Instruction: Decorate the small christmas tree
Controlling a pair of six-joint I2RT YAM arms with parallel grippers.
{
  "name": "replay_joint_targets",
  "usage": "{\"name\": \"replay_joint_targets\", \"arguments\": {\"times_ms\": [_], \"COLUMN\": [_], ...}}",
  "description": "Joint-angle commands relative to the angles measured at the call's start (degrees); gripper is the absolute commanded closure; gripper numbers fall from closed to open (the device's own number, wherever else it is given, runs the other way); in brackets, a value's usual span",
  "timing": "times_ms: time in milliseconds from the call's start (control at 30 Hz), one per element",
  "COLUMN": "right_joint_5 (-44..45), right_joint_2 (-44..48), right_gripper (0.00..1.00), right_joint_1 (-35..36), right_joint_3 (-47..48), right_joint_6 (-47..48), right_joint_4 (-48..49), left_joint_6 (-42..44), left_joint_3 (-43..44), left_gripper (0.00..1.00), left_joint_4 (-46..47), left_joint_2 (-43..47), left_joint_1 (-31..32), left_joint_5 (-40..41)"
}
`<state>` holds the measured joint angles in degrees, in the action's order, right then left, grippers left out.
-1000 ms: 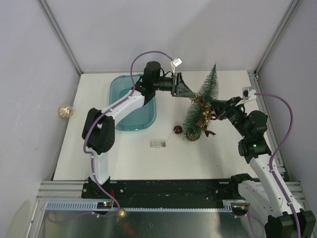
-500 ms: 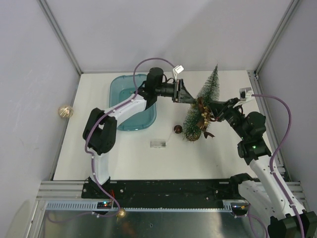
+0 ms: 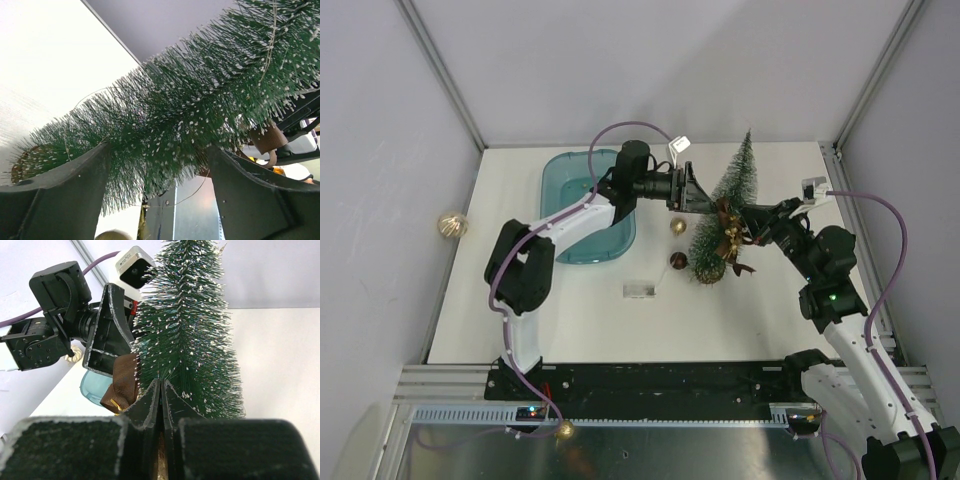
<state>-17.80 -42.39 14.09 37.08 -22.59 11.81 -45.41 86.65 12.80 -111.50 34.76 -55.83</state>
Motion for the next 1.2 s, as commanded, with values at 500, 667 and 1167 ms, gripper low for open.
{"name": "replay_joint_targets", "arguments": {"times_ms": [500,667,1167], "right_joint_5": [1.8,5.5,14.2], "right_joint_2": [3.0,6.7,15.3], "right_gripper": [0.91,0.6,0.15], "right_joint_1": [0.4,-0.2,-4.4], "right_joint_3": [0.5,0.6,7.8], "right_joint_6": [1.6,3.4,6.7], "right_joint_4": [-1.3,-3.8,-21.6], "left_joint_6": [11.0,25.9,39.9], "left_joint_3": [-1.2,0.4,-3.6], "left_gripper": [0.01,0.0,0.0], "left_joint_4": [-9.7,-25.1,-39.7], "left_joint_2": [8.2,12.1,24.8], "left_joint_1": [-3.0,-5.2,-23.3], "left_joint_5": [2.1,9.4,18.2]}}
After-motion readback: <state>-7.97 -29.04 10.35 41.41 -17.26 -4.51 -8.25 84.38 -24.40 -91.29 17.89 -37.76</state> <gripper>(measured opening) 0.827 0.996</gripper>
